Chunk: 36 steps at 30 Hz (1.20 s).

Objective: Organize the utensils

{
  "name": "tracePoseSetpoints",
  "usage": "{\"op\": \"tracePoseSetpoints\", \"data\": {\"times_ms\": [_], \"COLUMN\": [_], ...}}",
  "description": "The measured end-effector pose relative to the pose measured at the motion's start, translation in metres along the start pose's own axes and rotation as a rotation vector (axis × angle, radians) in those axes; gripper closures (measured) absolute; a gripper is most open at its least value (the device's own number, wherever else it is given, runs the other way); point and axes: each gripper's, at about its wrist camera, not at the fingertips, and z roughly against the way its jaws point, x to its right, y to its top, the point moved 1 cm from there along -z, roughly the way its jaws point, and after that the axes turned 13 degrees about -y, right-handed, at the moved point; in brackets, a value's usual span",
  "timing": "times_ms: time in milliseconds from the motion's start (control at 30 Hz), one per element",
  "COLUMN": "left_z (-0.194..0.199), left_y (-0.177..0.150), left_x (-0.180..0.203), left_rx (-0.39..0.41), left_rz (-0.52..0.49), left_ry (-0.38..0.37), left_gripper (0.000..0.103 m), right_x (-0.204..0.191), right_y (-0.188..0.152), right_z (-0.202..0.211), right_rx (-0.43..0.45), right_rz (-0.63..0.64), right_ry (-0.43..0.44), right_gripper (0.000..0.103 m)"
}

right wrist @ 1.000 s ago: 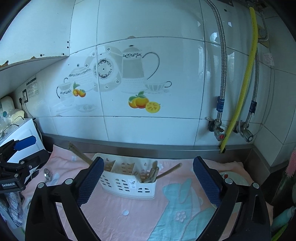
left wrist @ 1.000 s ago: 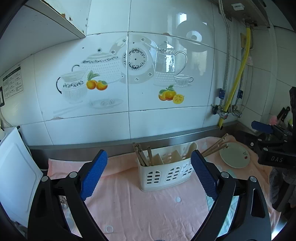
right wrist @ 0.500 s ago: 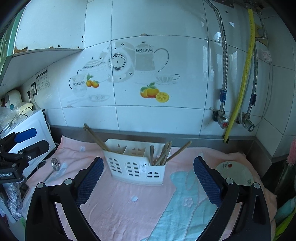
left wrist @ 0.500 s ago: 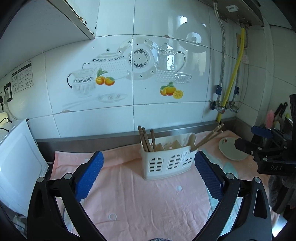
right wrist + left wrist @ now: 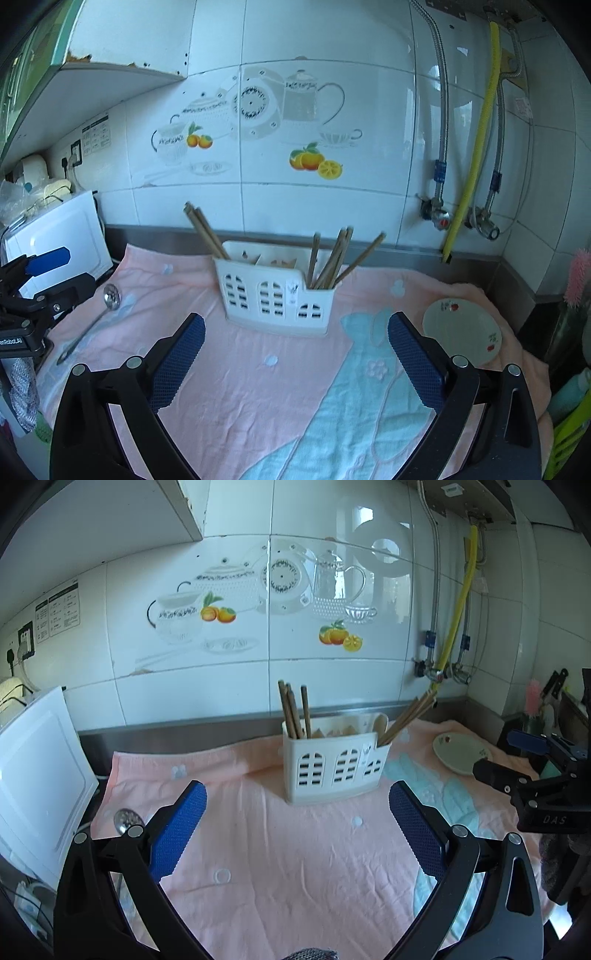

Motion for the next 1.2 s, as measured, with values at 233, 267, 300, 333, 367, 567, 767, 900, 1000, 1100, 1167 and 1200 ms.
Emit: {"op": "tracePoseSetpoints", "data": {"times_ms": [233,267,300,333,367,567,767,900,1000,1100,1167,1200], "left_z": [0.01,0.01,0.012,0.014,0.016,0.027,0.036,0.04,0.042,0.043,0.044,0.044], "left_y": [-0.024,-0.026,-0.028,-0.031,-0.032,-0.045,-0.057,-0.065,-0.07,-0.073,-0.075,-0.076], "left_x": [-0.001,-0.001,-0.002,-0.002,-0.002,0.001,0.01,0.015,0.015,0.014,0.012,0.012], "left_rx": [-0.019,-0.021,-0.023,-0.022,-0.023,-0.019,-0.027,-0.032,-0.038,-0.041,-0.044,-0.046], "left_rz": [-0.006,-0.005,-0.002,0.0,0.001,-0.016,-0.055,-0.062,-0.058,-0.051,-0.039,-0.036], "left_ry": [0.02,0.023,0.025,0.026,0.025,0.041,0.044,0.04,0.031,0.03,0.026,0.024], "left_gripper": [0.005,0.005,0.005,0.005,0.005,0.005,0.005,0.005,0.005,0.005,0.005,0.005], "right_x": [-0.011,-0.012,-0.012,-0.013,-0.014,-0.021,-0.025,-0.028,-0.028,-0.027,-0.026,-0.025], "right_y": [-0.031,-0.036,-0.038,-0.042,-0.045,-0.057,-0.065,-0.073,-0.079,-0.084,-0.087,-0.088], "right_z": [0.004,0.005,0.006,0.007,0.008,0.02,0.033,0.042,0.047,0.049,0.05,0.05], "right_rx": [-0.022,-0.026,-0.028,-0.033,-0.04,-0.024,-0.019,-0.011,-0.017,-0.024,-0.03,-0.034], "right_rz": [0.02,0.02,0.018,0.014,0.011,0.019,0.012,0.011,-0.002,-0.01,-0.023,-0.027], "right_ry": [-0.033,-0.037,-0.035,-0.03,-0.03,-0.054,-0.058,-0.069,-0.063,-0.064,-0.065,-0.062], "right_gripper": [0.007,0.007,0.007,0.007,0.007,0.007,0.007,0.007,0.007,0.007,0.007,0.007]}}
